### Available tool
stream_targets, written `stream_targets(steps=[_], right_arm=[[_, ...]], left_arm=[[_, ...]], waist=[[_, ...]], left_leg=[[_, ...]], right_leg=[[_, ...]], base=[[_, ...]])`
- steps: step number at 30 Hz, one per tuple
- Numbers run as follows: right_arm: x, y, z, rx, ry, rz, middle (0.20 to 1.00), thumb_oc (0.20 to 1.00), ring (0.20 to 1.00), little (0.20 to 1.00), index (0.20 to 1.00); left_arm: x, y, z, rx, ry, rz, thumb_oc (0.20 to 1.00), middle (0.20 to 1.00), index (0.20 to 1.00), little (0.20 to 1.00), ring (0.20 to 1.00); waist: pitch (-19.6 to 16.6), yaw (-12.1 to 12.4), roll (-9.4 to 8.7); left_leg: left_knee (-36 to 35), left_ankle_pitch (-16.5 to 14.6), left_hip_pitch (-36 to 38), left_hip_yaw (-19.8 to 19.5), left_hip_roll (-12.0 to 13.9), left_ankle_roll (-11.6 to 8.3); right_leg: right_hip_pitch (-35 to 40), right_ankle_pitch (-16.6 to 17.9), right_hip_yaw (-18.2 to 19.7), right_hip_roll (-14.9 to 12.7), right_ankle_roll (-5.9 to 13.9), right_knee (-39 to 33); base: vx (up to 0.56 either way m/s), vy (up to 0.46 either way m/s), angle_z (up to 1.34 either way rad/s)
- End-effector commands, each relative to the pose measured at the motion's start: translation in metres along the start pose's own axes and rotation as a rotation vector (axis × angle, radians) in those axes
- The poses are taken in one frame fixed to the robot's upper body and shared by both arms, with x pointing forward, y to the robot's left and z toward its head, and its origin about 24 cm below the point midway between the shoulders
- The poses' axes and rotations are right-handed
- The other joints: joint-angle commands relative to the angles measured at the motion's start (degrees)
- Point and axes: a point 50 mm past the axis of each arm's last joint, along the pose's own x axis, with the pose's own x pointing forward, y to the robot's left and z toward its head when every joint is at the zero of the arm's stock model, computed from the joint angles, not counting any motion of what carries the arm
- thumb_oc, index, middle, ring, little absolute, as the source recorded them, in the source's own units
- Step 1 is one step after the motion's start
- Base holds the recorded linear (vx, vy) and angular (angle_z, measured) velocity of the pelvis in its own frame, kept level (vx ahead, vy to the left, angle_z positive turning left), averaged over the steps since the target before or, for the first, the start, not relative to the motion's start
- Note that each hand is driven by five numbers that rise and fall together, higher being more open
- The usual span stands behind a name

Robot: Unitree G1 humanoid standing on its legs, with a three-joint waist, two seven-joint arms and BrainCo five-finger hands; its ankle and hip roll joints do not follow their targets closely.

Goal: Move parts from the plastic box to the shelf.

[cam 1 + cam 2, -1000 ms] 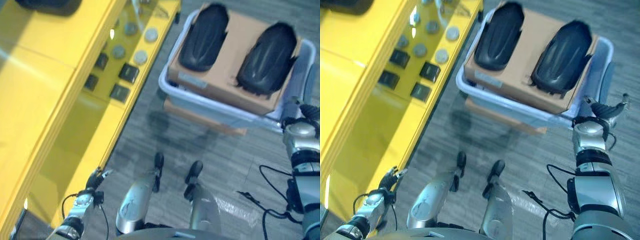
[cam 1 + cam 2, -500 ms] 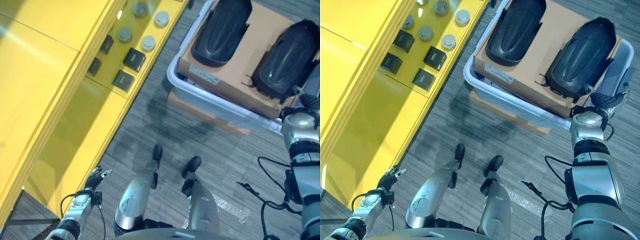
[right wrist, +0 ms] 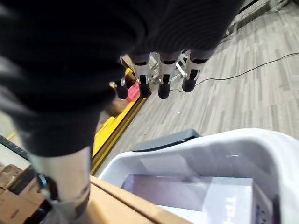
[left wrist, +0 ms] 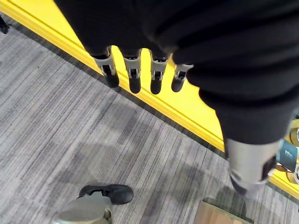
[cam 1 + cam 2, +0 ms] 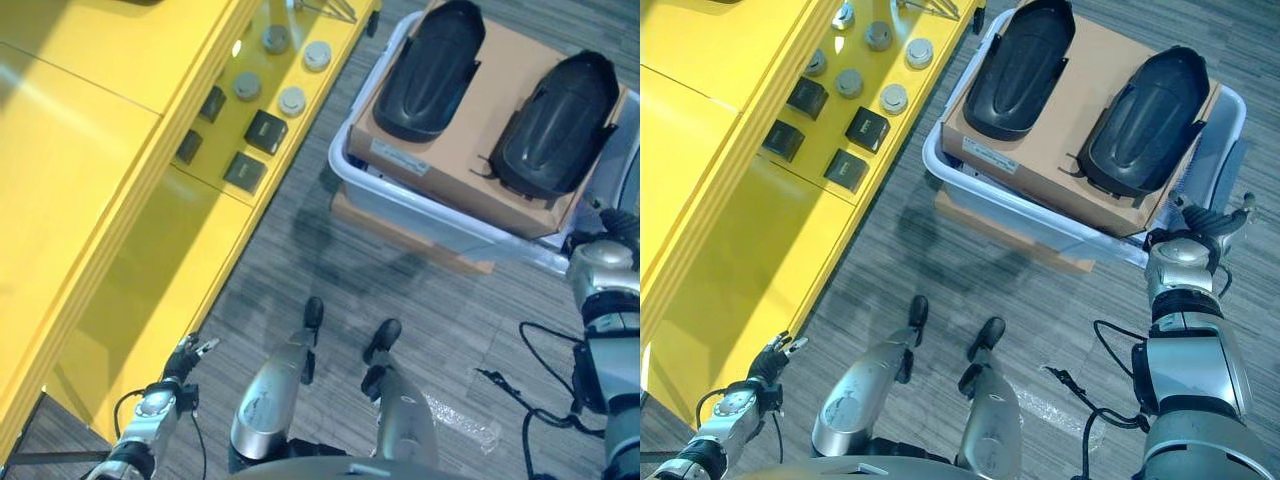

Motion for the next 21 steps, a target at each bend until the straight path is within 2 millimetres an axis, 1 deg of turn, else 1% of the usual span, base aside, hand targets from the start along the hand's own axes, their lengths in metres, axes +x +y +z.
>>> stream_targets(steps=[1, 5, 11, 12, 15, 21], right_arm=[[0.009, -0.017, 0.012, -0.014, -0.079, -0.015, 1.000, 1.000, 1.000, 1.000, 1.000], [0.007, -0.012, 0.019, -0.002, -0.100, -0.005, 1.000, 1.000, 1.000, 1.000, 1.000], [0.002, 0.000, 0.047, 0.024, -0.183, 0.009, 1.000, 1.000, 1.000, 1.000, 1.000], [0.002, 0.000, 0.047, 0.024, -0.183, 0.009, 1.000, 1.000, 1.000, 1.000, 1.000], [0.000, 0.003, 0.059, 0.041, -0.222, 0.010, 1.000, 1.000, 1.000, 1.000, 1.000], [-0.002, 0.002, 0.061, 0.044, -0.248, 0.012, 1.000, 1.000, 1.000, 1.000, 1.000]], left_arm=[[-0.008, 0.011, -0.011, 0.030, 0.024, 0.001, 1.000, 1.000, 1.000, 1.000, 1.000], [-0.008, 0.011, -0.009, 0.035, 0.015, 0.002, 1.000, 1.000, 1.000, 1.000, 1.000], [-0.011, 0.016, -0.011, 0.035, 0.008, 0.014, 1.000, 1.000, 1.000, 1.000, 1.000], [-0.011, 0.016, -0.011, 0.035, 0.008, 0.014, 1.000, 1.000, 1.000, 1.000, 1.000], [-0.012, 0.017, -0.010, 0.022, 0.001, 0.019, 1.000, 1.000, 1.000, 1.000, 1.000], [-0.014, 0.019, -0.013, 0.018, 0.014, 0.010, 1.000, 1.000, 1.000, 1.000, 1.000]], waist=[[-2.44, 1.28, 0.60], [-1.97, 1.73, 0.89], [-1.97, 2.22, 1.05], [-1.97, 2.22, 1.05], [-2.05, 2.28, 0.85], [-2.21, 2.18, 0.49]], left_leg=[[7.61, -7.92, -4.16, -5.36, 5.14, -4.19], [7.96, -7.94, -4.79, -5.71, 4.92, -4.11], [7.49, -7.57, -5.10, -5.80, 4.74, -4.13], [7.49, -7.57, -5.10, -5.80, 4.74, -4.13], [7.27, -7.47, -5.03, -5.66, 4.81, -4.19], [7.43, -7.60, -4.70, -5.56, 5.03, -4.29]], right_leg=[[-0.18, -5.36, 1.49, -4.67, 6.17, 2.12], [-0.37, -5.49, 1.36, -4.77, 6.13, 2.25], [-0.59, -5.62, 1.48, -4.60, 6.06, 2.13], [-0.59, -5.62, 1.48, -4.60, 6.06, 2.13], [-0.42, -5.67, 1.52, -4.44, 6.03, 1.93], [0.29, -5.76, 1.61, -4.10, 5.98, 1.63]], base=[[0.00, 0.000, 0.00], [0.00, -0.004, 0.02], [0.00, 0.005, 0.02], [0.00, 0.000, 0.00], [0.00, 0.000, 0.00], [0.00, 0.000, 0.00]])
